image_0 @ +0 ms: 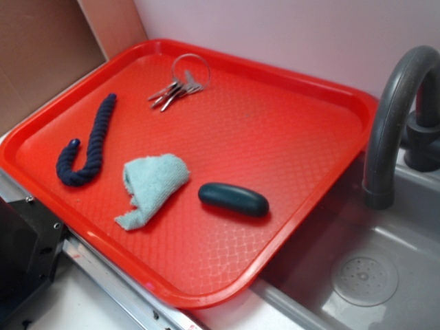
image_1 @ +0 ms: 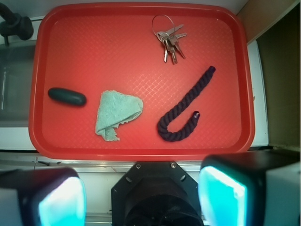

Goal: Grab the plastic pickle.

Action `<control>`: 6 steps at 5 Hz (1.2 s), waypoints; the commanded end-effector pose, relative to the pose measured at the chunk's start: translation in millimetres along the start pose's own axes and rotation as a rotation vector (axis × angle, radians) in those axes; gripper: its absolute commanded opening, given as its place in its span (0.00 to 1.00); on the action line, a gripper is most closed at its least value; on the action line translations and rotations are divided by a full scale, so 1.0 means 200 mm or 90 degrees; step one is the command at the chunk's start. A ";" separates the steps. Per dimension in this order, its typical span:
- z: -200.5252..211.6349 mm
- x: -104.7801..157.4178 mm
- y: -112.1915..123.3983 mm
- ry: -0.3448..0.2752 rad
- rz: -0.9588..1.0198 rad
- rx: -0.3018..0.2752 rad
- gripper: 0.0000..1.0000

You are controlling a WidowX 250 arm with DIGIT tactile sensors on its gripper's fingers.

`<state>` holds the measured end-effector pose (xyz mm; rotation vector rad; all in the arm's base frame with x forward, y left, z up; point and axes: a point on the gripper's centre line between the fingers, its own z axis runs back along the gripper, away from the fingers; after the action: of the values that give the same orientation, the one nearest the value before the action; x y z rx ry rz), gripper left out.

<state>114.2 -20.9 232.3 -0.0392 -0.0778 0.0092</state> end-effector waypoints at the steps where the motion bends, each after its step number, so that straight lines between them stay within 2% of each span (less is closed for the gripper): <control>1: -0.03 0.13 -0.13 -0.065 -0.217 0.044 1.00; 2: -0.13 0.20 -0.26 -0.089 -0.370 -0.012 1.00; 3: -0.24 0.27 -0.36 -0.075 -0.500 -0.065 1.00; 4: -0.42 0.36 -0.46 -0.063 -0.635 -0.136 1.00; 5: -0.56 0.42 -0.48 0.000 -0.640 -0.114 1.00; 6: -0.65 0.45 -0.52 0.024 -0.677 -0.110 1.00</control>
<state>216.5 -122.1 99.2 -0.1758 0.0098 -1.0474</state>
